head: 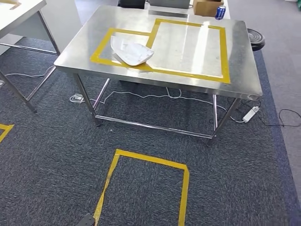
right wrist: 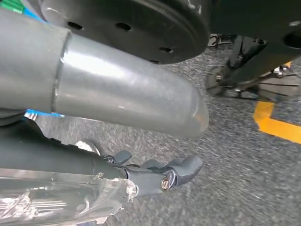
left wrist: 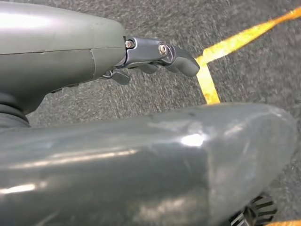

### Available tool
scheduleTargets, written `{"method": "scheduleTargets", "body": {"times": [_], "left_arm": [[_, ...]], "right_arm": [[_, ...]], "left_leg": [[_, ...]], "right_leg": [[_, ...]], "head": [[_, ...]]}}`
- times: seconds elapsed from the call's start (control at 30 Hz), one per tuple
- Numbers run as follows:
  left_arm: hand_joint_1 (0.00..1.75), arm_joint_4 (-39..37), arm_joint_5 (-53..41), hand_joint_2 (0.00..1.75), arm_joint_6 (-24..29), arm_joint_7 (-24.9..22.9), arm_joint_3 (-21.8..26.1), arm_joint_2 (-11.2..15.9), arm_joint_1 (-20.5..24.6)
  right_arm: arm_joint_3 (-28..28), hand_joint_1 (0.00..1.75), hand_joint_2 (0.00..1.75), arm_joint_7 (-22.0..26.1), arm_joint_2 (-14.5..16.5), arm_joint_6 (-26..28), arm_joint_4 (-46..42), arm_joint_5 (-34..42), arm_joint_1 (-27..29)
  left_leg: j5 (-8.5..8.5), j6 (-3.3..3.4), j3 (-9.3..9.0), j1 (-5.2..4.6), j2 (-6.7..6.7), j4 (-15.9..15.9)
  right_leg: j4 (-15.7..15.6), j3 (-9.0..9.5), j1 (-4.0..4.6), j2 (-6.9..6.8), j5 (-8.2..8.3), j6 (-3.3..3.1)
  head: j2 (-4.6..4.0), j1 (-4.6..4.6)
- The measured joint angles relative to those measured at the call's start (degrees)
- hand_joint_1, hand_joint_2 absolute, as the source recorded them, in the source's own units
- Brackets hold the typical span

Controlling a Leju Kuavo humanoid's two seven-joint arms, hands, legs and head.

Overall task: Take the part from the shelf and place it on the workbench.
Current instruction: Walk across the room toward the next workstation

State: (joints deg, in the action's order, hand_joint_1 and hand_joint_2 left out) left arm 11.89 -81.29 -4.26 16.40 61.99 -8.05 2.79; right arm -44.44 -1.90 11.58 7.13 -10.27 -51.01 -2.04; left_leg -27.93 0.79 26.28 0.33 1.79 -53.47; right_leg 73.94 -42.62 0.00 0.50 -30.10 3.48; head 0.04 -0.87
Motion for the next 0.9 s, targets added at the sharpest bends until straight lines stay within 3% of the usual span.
{"method": "scheduleTargets", "body": {"times": [0.03,0.07,0.13,0.2,0.27,0.33,0.37,0.43,0.47,0.5,0.53,0.57,0.63,0.7,0.73,0.77,0.8,0.83,0.9], "left_arm": [[0.0,0.0,0.0,0.0,0.0,-0.1,0.0,0.0,0.0],[0.0,0.0,0.0,0.0,0.0,-0.1,0.0,-0.1,0.0],[0.0,0.0,0.0,0.0,0.0,-0.2,0.0,-0.1,0.1],[0.0,0.0,0.0,0.0,0.0,-0.2,0.0,-0.1,0.2],[0.0,0.0,0.0,0.0,0.0,-0.3,0.0,-0.1,0.3],[0.0,0.0,0.0,0.0,0.0,-0.3,0.0,-0.1,0.4],[0.0,0.0,0.0,0.0,0.0,-0.3,0.0,-0.1,0.5],[0.0,0.0,0.0,0.0,0.0,-0.3,0.0,-0.1,0.4],[0.0,0.0,0.0,0.0,0.0,-0.3,0.0,-0.1,0.3],[0.0,0.0,0.0,0.0,0.0,-0.3,0.0,-0.1,0.2],[0.0,0.0,0.0,0.0,0.0,-0.3,0.0,-0.1,0.2],[0.0,0.0,0.0,0.0,0.0,-0.3,0.0,-0.1,0.1],[0.0,0.0,0.0,0.0,0.0,-0.3,0.0,-0.1,0.2],[0.0,-0.1,0.1,0.0,-0.1,-0.3,0.0,-0.1,0.2],[0.0,-0.1,0.3,0.0,-0.3,-0.4,0.1,-0.2,0.2],[0.0,-0.1,0.6,0.0,-0.6,-0.5,0.1,-0.2,0.2],[0.0,-0.1,1.1,0.0,-1.0,-0.6,0.2,-0.3,0.2],[0.0,-0.1,1.5,0.0,-1.3,-0.6,0.3,-0.3,0.3],[0.0,-0.1,2.0,0.0,-1.6,-0.5,0.7,-0.3,0.2]], "right_arm": [[0.0,0.0,0.0,0.0,0.0,0.0,0.0,0.0,0.1],[0.0,0.0,0.0,0.0,0.0,0.0,0.0,0.0,0.1],[0.0,0.0,0.0,0.0,0.0,0.0,0.0,0.0,-0.1],[0.0,0.0,0.0,0.0,0.0,-0.1,-0.1,0.0,-0.3],[0.0,0.0,0.0,0.0,0.0,-0.1,-0.1,0.0,-0.2],[0.0,0.0,0.0,0.0,0.0,-0.1,-0.1,0.0,-0.1],[0.0,0.0,0.0,0.0,0.0,-0.1,-0.1,0.0,-0.1],[-0.1,0.0,0.0,0.0,0.0,-0.1,-0.1,0.0,-0.3],[-0.1,0.0,0.0,0.0,0.0,-0.1,-0.1,0.0,-0.3],[-0.1,0.0,0.0,0.0,0.0,-0.1,-0.1,0.0,-0.3],[-0.1,0.0,0.0,0.0,0.0,-0.1,-0.1,0.0,-0.2],[-0.1,0.0,0.0,0.0,0.0,-0.1,-0.1,0.0,-0.2],[-0.2,0.0,0.0,0.0,0.0,-0.1,-0.1,0.0,-0.2],[-0.3,0.0,0.0,0.0,-0.1,-0.1,-0.1,0.0,-0.5],[-0.3,0.0,0.0,0.0,-0.1,-0.1,-0.1,-0.1,-0.5],[-0.3,0.0,0.0,0.0,-0.1,-0.2,-0.1,-0.2,-0.3],[-0.3,0.0,0.0,0.1,-0.1,-0.3,-0.1,-0.3,-0.1],[-0.3,0.0,0.0,0.3,-0.2,-0.3,-0.1,-0.5,0.1],[-0.4,0.0,0.0,0.7,-0.3,-0.2,-0.1,-0.8,0.1]], "left_leg": [[0.11,-0.09,0.09,0.01,0.62,0.0],[0.15,-0.2,0.08,0.03,1.22,-0.1],[0.1,-0.61,0.05,-0.15,2.31,-0.2],[0.08,-1.18,0.23,-0.53,3.24,-0.5],[0.08,-1.66,0.38,-0.67,4.21,-0.6],[-1.24,-2.21,1.01,-0.48,3.08,-1.9],[-2.8,-2.46,2.1,-0.38,1.8,-4.2],[-6.72,-2.68,5.98,-0.24,-0.63,-12.1],[-7.97,-2.71,7.95,-0.21,-1.07,-15.9],[-8.14,-2.71,9.22,-0.19,-1.26,-18.1],[-7.08,-2.69,9.45,-0.13,-1.41,-18.1],[-5.08,-2.67,8.61,-0.03,-1.63,-15.9],[-0.81,-2.89,5.39,0.53,-4.15,-8.5],[0.53,-2.89,3.49,1.05,-6.85,-3.6],[0.42,-2.68,3.37,1.07,-7.26,-2.9],[0.33,-2.27,3.48,1.05,-6.64,-2.9],[0.48,-1.88,3.56,1.02,-5.91,-2.9],[0.63,-1.49,3.58,1.02,-5.22,-2.9],[0.79,-0.9,3.61,0.89,-3.5,-2.8]], "right_leg": [[-1.1,1.3,-0.09,-0.19,0.6,0.07],[-4.4,3.69,-0.15,-0.6,1.99,0.08],[-12.9,8.95,0.0,-2.78,4.38,-0.15],[-16.8,10.96,0.29,-4.06,4.97,-0.89],[-16.9,10.55,0.39,-3.11,5.1,-1.83],[-17.1,10.3,0.23,-2.0,5.39,-2.6],[-17.2,10.2,0.1,-1.43,5.57,-2.95],[-17.2,9.79,0.01,-0.21,5.85,-3.4],[-17.2,9.62,0.01,0.5,5.96,-3.49],[-17.2,9.52,0.0,1.26,6.06,-3.5],[-17.2,9.47,-0.04,2.06,6.17,-3.42],[-17.2,9.45,-0.1,2.87,6.28,-3.27],[-16.9,9.21,-0.13,4.41,6.46,-2.74],[-16.3,8.3,-0.1,5.87,6.7,-2.02],[-16.2,7.81,-0.14,6.59,6.91,-1.6],[-16.2,7.33,-0.3,7.28,7.18,-1.23],[-16.1,7.03,-0.35,7.13,7.23,-0.89],[-15.4,6.56,-0.29,6.05,6.73,-0.59],[-10.5,4.35,-0.11,2.44,3.64,-0.12]], "head": [[0.0,-0.01],[0.0,-0.01],[0.0,-0.08],[0.0,0.14],[0.0,0.44],[0.0,0.54],[0.0,0.63],[0.0,0.75],[0.0,0.76],[0.0,0.75],[0.0,0.75],[0.0,0.75],[0.0,0.85],[0.0,0.99],[0.0,1.08],[0.0,1.07],[0.0,1.08],[0.0,0.87],[0.0,0.36]]}}
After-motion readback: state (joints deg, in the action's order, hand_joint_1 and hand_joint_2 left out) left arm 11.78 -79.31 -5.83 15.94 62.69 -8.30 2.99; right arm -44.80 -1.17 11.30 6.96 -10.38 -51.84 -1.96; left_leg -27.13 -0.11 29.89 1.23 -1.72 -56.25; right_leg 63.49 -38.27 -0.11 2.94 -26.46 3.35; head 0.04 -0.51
